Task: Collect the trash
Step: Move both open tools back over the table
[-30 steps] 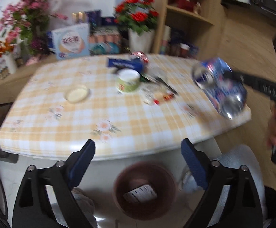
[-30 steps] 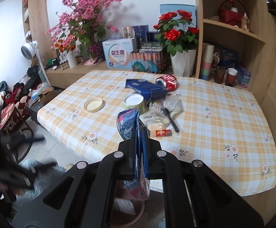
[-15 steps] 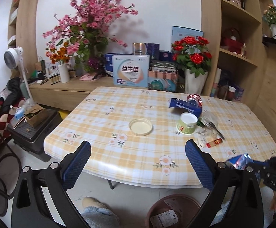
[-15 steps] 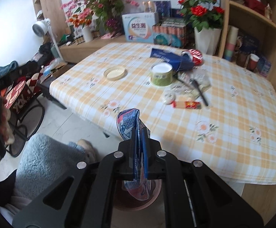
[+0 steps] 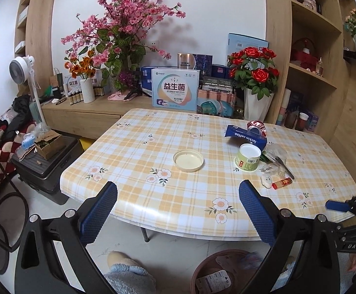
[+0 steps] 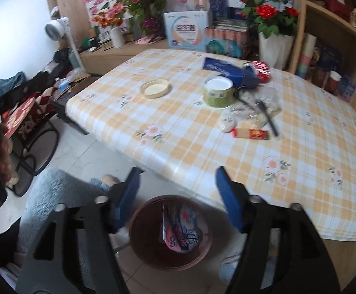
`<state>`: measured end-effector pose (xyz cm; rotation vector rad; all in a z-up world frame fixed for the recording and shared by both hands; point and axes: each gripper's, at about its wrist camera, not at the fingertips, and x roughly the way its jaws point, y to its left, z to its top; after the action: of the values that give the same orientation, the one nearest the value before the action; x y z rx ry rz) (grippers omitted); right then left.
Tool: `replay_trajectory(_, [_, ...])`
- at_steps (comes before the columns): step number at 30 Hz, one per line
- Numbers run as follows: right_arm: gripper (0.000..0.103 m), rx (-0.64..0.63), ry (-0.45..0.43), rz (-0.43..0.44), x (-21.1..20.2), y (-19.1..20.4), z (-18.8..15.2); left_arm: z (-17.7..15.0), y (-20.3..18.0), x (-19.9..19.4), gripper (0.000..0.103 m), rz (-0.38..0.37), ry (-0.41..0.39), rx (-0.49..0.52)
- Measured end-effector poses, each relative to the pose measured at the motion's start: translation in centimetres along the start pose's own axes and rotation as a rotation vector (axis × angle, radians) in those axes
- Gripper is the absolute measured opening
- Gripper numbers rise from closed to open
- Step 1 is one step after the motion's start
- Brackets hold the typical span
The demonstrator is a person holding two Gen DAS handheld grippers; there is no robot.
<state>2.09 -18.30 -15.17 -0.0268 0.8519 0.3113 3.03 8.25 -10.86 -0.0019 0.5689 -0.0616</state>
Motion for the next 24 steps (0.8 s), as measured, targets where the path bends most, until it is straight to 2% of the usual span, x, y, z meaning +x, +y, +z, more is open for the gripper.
replay_trajectory(2, [0.091,0.006,-0.029,-0.044,-0.2,-0.8,0.5,0.0,-0.1,0.2,0.097,0.000,-0.002,0.006])
replay_trajectory(4, [0.092,-0.001,-0.039,-0.082,0.0,-1.5,0.9,0.0,-0.3,0.7,0.097,-0.009,-0.004,0.016])
replay_trajectory(6, [0.098,-0.025,-0.041,-0.128,0.6,-2.2,1.5,0.0,-0.6,1.5,0.097,-0.011,0.006,0.030])
replay_trajectory(9, [0.097,-0.060,-0.061,-0.173,1.3,-3.0,2.4,0.2,-1.1,3.0,0.097,-0.015,0.027,0.036])
replay_trajectory(14, [0.097,-0.094,-0.097,-0.178,1.3,-4.4,3.7,1.1,-2.5,4.5,0.097,-0.046,0.028,0.056])
replay_trajectory(18, [0.097,-0.055,-0.093,-0.140,1.5,-6.1,4.6,1.6,-3.7,5.7,0.097,-0.084,0.029,0.076])
replay_trajectory(24, [0.097,-0.050,-0.080,-0.148,2.5,-7.9,4.9,2.2,-4.5,7.6,0.097,-0.103,0.040,0.083])
